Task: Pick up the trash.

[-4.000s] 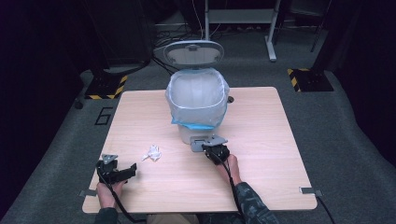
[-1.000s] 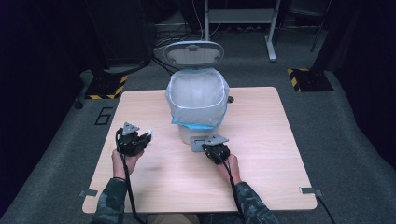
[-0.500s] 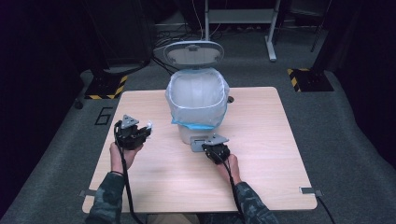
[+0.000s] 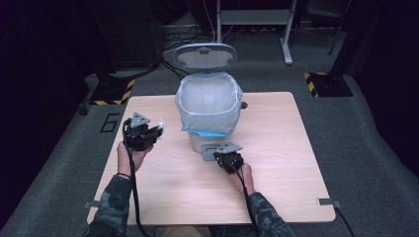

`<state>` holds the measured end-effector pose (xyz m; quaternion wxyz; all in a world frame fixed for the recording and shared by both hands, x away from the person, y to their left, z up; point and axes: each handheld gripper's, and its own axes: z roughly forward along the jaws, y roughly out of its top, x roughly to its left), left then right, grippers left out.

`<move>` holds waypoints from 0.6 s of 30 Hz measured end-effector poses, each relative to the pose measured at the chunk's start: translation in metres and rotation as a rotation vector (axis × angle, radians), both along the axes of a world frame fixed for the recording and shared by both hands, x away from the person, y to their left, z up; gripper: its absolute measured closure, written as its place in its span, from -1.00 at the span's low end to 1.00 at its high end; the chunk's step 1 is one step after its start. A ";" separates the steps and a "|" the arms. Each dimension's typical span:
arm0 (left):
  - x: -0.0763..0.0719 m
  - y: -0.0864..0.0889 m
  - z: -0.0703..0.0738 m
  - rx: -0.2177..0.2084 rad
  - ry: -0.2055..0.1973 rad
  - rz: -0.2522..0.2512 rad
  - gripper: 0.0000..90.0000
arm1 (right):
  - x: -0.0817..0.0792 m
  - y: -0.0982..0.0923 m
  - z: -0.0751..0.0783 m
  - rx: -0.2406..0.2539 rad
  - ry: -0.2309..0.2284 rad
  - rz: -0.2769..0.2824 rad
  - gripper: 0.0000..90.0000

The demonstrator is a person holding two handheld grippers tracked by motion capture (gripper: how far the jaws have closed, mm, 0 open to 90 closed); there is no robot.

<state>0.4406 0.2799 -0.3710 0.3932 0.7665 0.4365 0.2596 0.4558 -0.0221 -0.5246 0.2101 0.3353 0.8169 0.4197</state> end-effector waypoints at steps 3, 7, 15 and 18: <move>0.002 -0.002 0.006 0.004 -0.009 -0.004 0.80 | 0.001 0.000 0.000 -0.008 -0.005 -0.003 1.00; 0.005 -0.005 0.014 0.002 -0.017 -0.009 0.80 | 0.001 0.000 0.000 -0.008 -0.004 -0.003 1.00; 0.011 -0.010 0.031 0.019 -0.044 -0.029 0.80 | 0.000 0.000 0.000 -0.008 -0.005 0.000 1.00; 0.013 -0.013 0.038 0.024 -0.051 -0.035 0.80 | 0.001 0.000 0.000 -0.008 -0.004 -0.003 1.00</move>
